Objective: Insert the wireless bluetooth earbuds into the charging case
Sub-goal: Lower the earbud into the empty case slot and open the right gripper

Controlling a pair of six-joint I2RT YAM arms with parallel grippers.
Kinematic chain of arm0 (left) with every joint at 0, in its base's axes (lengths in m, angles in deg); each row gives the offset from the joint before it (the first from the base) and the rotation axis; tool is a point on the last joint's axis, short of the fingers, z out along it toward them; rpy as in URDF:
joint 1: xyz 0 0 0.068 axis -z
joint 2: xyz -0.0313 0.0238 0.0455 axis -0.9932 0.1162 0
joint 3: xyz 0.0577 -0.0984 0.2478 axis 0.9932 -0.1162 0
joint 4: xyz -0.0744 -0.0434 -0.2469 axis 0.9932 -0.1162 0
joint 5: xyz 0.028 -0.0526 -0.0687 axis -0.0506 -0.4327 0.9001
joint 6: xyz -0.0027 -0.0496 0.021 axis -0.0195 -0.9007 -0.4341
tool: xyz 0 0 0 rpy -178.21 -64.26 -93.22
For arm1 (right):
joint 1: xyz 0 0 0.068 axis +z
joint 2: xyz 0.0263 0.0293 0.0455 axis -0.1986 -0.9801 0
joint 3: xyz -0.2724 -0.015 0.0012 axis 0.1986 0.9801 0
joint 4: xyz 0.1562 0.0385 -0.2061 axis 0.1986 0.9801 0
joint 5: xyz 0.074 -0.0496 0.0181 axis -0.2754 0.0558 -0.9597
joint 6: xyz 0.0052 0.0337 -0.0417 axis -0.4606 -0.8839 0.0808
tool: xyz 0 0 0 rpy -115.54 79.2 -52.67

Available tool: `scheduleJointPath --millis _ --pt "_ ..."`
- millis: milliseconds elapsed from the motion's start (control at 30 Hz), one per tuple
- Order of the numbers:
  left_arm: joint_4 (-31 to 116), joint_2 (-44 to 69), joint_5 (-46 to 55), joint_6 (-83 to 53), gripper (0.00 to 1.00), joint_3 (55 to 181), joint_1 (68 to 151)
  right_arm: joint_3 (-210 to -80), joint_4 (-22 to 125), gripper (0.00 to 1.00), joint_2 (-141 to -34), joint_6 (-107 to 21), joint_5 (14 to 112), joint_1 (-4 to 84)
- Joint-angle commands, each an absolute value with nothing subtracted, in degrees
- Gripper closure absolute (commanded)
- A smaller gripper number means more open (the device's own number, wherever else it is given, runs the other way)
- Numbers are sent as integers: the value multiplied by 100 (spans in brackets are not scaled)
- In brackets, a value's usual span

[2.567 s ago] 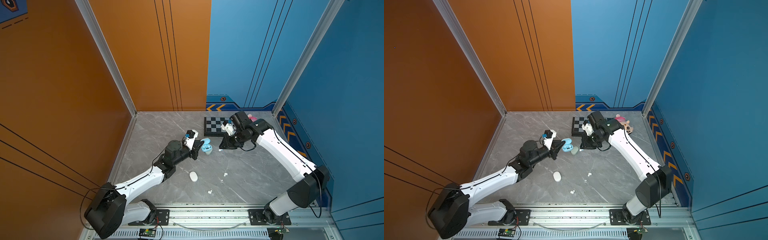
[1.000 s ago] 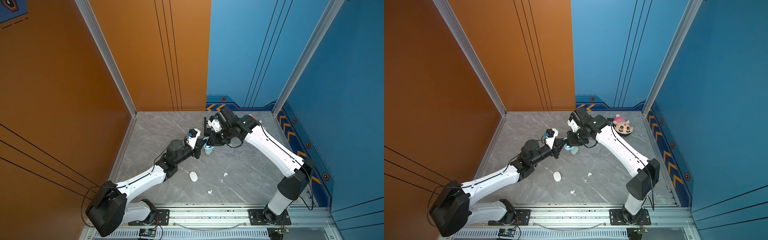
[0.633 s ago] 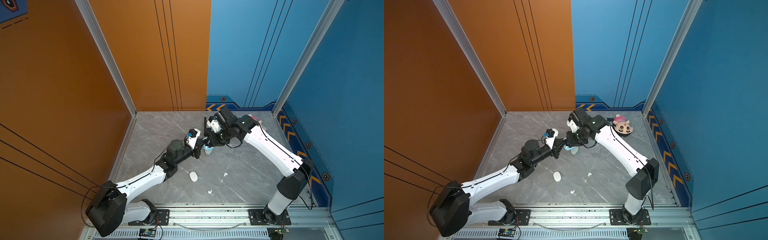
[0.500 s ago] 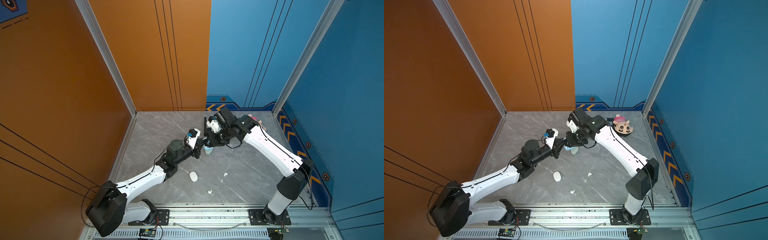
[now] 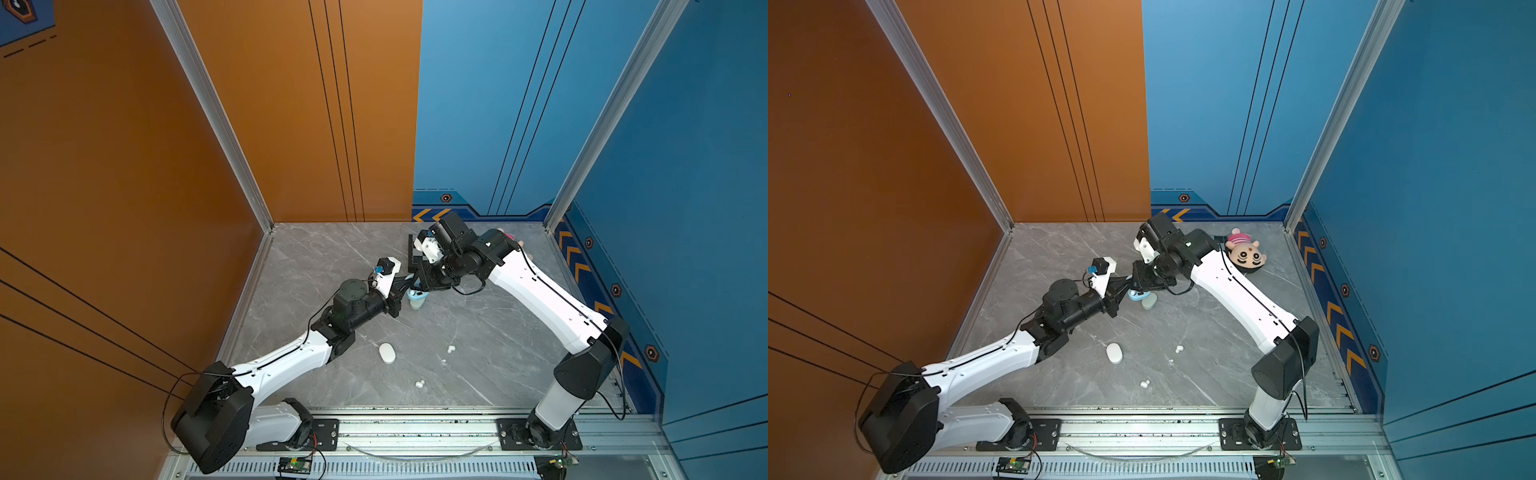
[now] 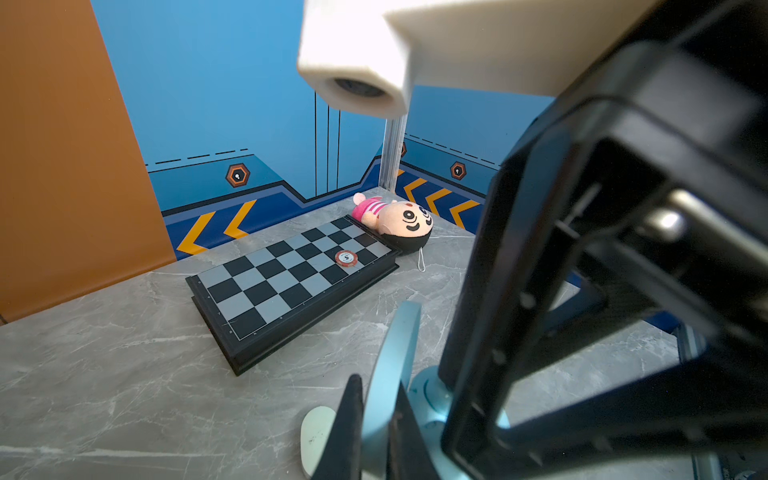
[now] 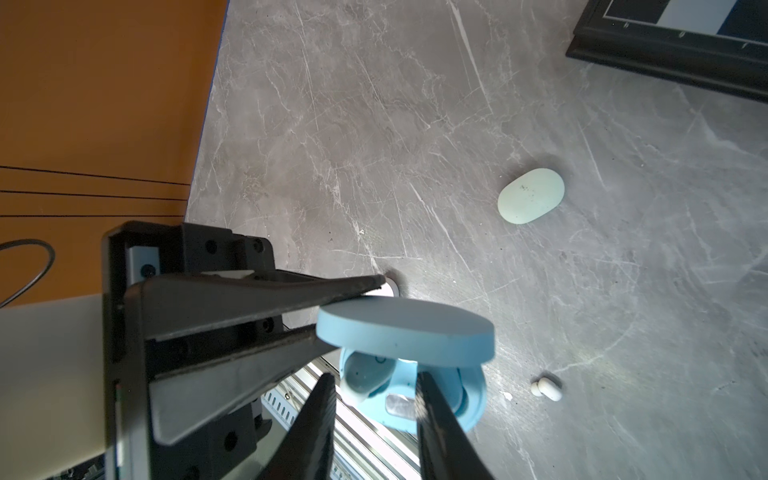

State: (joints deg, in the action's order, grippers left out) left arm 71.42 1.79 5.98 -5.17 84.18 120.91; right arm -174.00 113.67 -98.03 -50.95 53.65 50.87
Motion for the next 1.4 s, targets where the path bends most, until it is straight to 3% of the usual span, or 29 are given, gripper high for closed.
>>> scheduleJointPath --millis 0,733,1167,1367 --pt "7284 18 565 -465 100 8587 12154 -17518 11307 65 -9710 -4963 5459 5089" --pt "7284 -21 535 -465 100 8644 12160 -17411 11216 69 -9802 -4854 5732 5403" --pt "7284 -56 539 -465 100 8656 12181 -17392 11216 65 -9888 -4774 6129 5460" --pt "7284 -83 522 -456 100 8630 12182 -17385 11216 69 -9928 -4809 6152 5470"
